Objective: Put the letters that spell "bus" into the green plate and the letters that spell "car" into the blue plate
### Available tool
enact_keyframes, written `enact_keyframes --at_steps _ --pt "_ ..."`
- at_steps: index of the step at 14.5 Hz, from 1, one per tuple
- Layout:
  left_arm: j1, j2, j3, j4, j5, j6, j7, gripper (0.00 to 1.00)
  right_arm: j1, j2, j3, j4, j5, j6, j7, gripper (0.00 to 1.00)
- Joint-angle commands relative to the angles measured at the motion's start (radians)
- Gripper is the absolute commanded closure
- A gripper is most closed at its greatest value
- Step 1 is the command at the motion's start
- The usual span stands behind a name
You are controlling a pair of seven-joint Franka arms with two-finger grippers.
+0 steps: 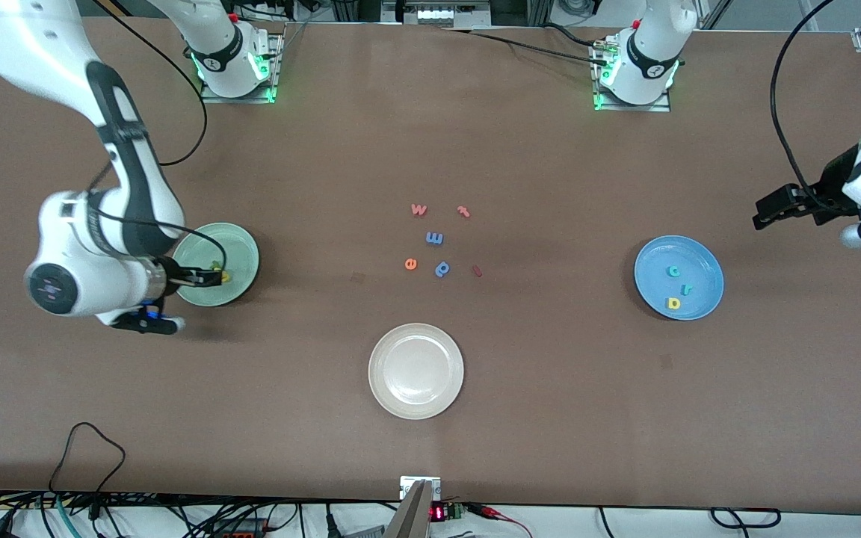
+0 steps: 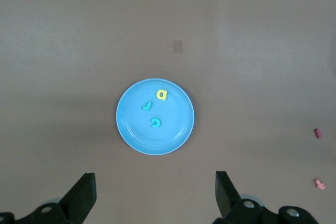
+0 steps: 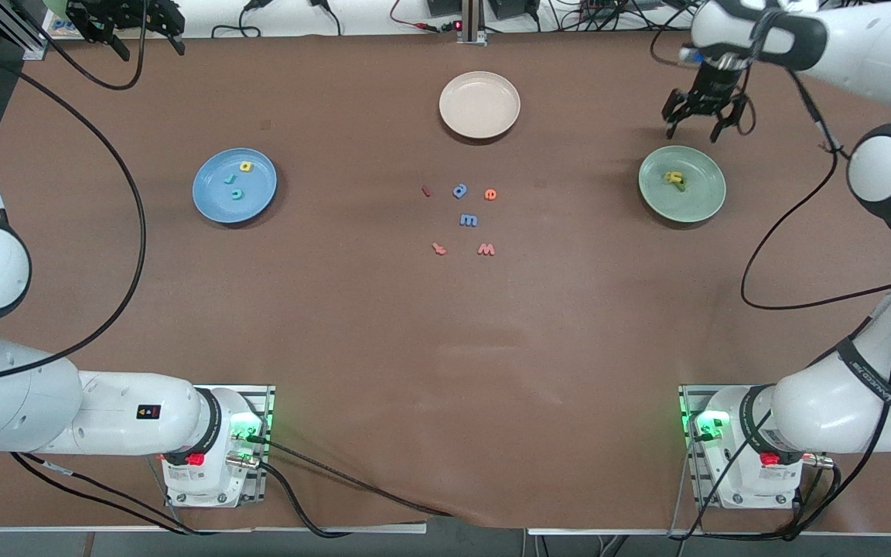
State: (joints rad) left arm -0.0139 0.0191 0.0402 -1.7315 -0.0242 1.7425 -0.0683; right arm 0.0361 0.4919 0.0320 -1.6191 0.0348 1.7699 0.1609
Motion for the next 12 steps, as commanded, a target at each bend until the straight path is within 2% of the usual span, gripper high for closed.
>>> enact_keyframes --at_steps 1,4,7,9,10,12 --pt "0.000 -0.056 -0.009 -0.069 -0.014 0.032 0.022 0.00 -0.025 -0.198 0.006 -0.039 0.008 -0.124 -0.064 0.00" --pt "-0.003 -0.053 -0.010 -0.062 -0.013 0.032 0.021 0.00 -0.059 -0.337 0.000 -0.036 -0.006 -0.207 -0.136 0.00" --pt "-0.001 -0.054 -0.010 -0.043 -0.014 0.023 0.021 0.00 -0.097 -0.421 -0.004 -0.033 -0.016 -0.219 -0.220 0.00" --pt "-0.003 -0.056 -0.013 -0.028 -0.013 0.023 0.013 0.00 -0.101 -0.414 -0.009 0.036 -0.056 -0.277 -0.224 0.00" --pt "0.000 -0.056 -0.037 -0.028 -0.013 0.016 0.018 0.00 -0.093 -0.406 -0.012 0.059 -0.073 -0.280 -0.221 0.00" --pt "0.000 -0.056 -0.039 -0.016 -0.011 -0.017 0.019 0.00 -0.093 -0.408 -0.012 0.062 -0.070 -0.271 -0.221 0.00"
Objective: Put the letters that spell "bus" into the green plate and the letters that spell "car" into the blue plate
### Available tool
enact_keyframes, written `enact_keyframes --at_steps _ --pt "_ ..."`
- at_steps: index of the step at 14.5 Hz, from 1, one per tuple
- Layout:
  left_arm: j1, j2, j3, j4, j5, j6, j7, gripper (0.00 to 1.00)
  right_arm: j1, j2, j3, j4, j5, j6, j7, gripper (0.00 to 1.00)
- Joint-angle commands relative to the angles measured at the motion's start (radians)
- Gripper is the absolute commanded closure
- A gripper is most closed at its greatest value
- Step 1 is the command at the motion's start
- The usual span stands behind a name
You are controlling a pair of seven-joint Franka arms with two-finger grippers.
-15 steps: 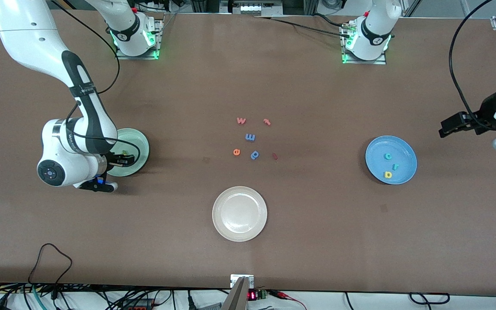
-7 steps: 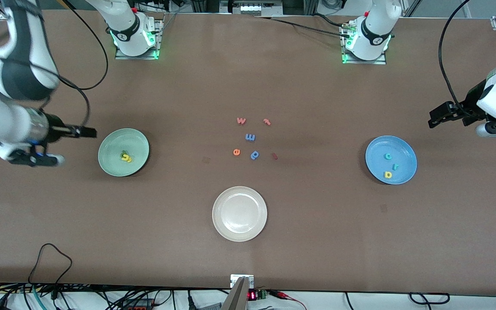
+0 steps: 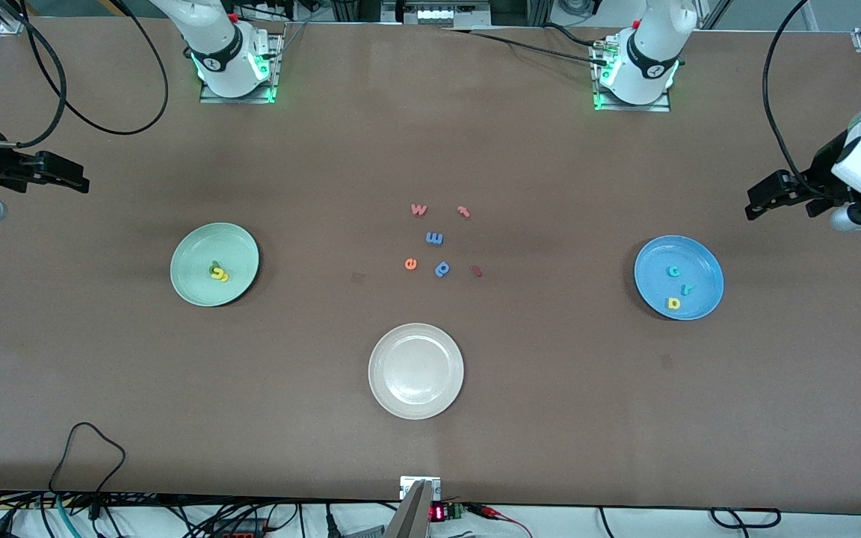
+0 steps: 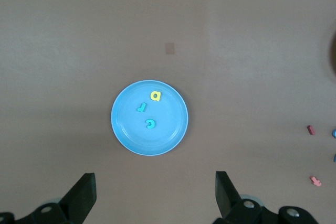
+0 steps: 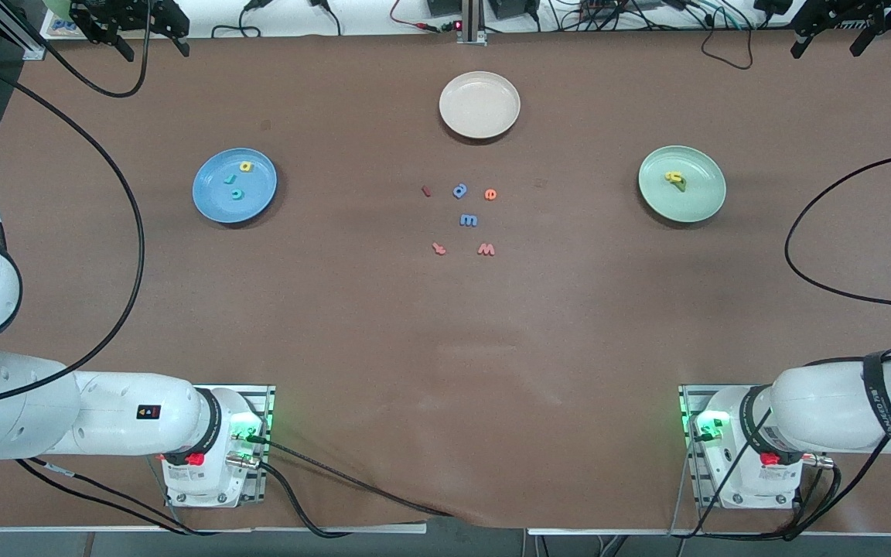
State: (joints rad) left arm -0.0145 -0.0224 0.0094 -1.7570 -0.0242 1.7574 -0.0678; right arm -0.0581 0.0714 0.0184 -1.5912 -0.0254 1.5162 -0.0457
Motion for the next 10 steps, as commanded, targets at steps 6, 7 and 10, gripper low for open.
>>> enact_keyframes --at_steps 6,7,10 --pt "0.004 -0.011 -0.008 0.033 -0.008 -0.067 0.020 0.00 0.007 0.011 0.002 0.034 -0.019 -0.014 -0.008 0.00" --pt "0.005 -0.011 -0.006 0.034 -0.008 -0.070 0.020 0.00 0.007 0.011 0.002 0.034 -0.019 -0.014 -0.008 0.00" --pt "0.010 -0.011 0.000 0.039 -0.008 -0.079 0.068 0.00 0.007 0.011 0.002 0.034 -0.019 -0.013 -0.006 0.00"
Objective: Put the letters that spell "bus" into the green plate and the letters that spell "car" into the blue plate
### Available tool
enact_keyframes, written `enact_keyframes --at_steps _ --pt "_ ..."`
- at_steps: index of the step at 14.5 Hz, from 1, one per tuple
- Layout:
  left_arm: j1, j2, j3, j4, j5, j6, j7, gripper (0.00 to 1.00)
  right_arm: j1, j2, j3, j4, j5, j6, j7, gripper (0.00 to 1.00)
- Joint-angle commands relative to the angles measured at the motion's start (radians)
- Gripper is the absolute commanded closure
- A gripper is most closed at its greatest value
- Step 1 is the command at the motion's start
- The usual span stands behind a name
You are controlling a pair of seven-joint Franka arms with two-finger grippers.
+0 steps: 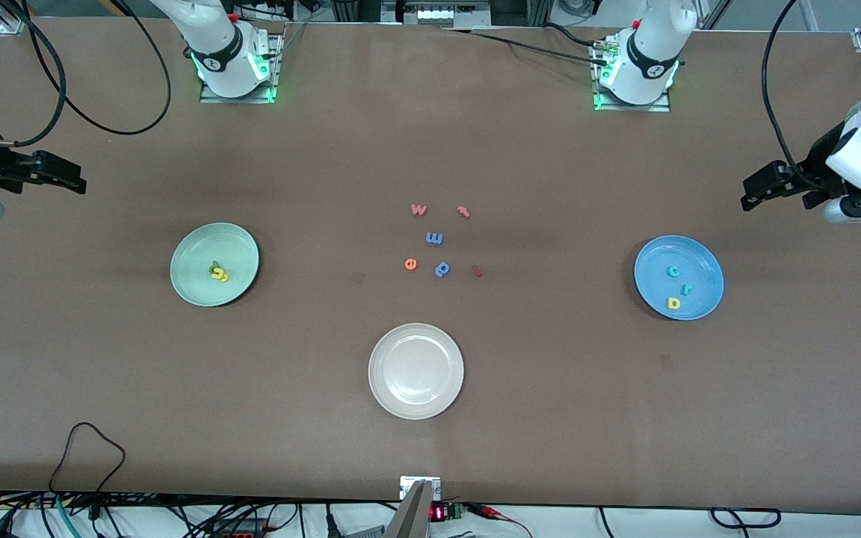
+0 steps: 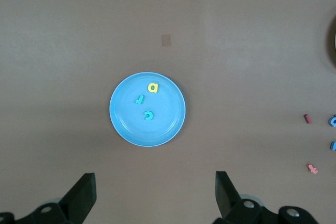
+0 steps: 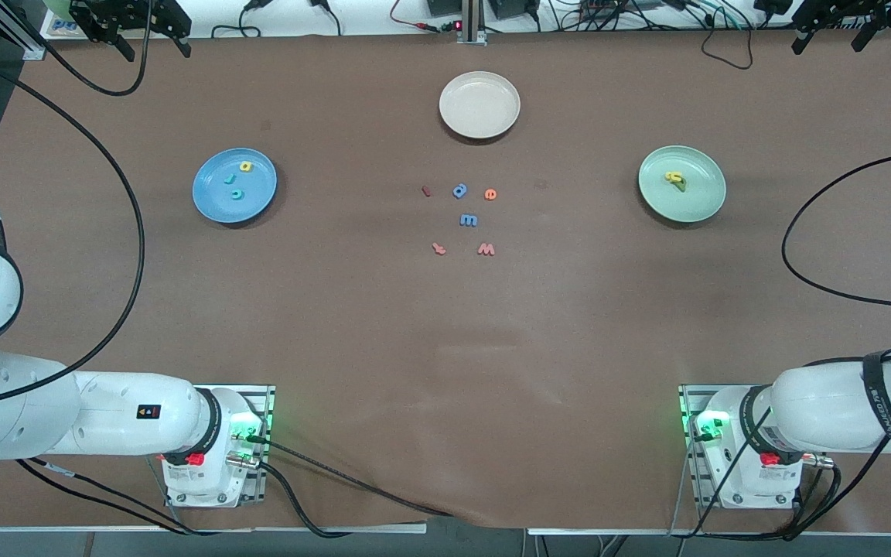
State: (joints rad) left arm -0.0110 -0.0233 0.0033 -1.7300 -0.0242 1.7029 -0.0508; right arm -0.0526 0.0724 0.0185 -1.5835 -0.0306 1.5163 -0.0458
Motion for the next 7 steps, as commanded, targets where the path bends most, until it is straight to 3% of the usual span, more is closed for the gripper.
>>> enact_keyframes --at_steps 1,7 --pt "0.008 -0.010 0.007 0.012 -0.008 -0.026 0.055 0.00 0.002 0.012 0.001 0.027 -0.012 -0.015 -0.006 0.00" --pt "0.008 -0.010 0.012 0.012 -0.008 -0.049 0.052 0.00 0.011 0.010 0.001 0.027 -0.015 -0.016 -0.009 0.00"
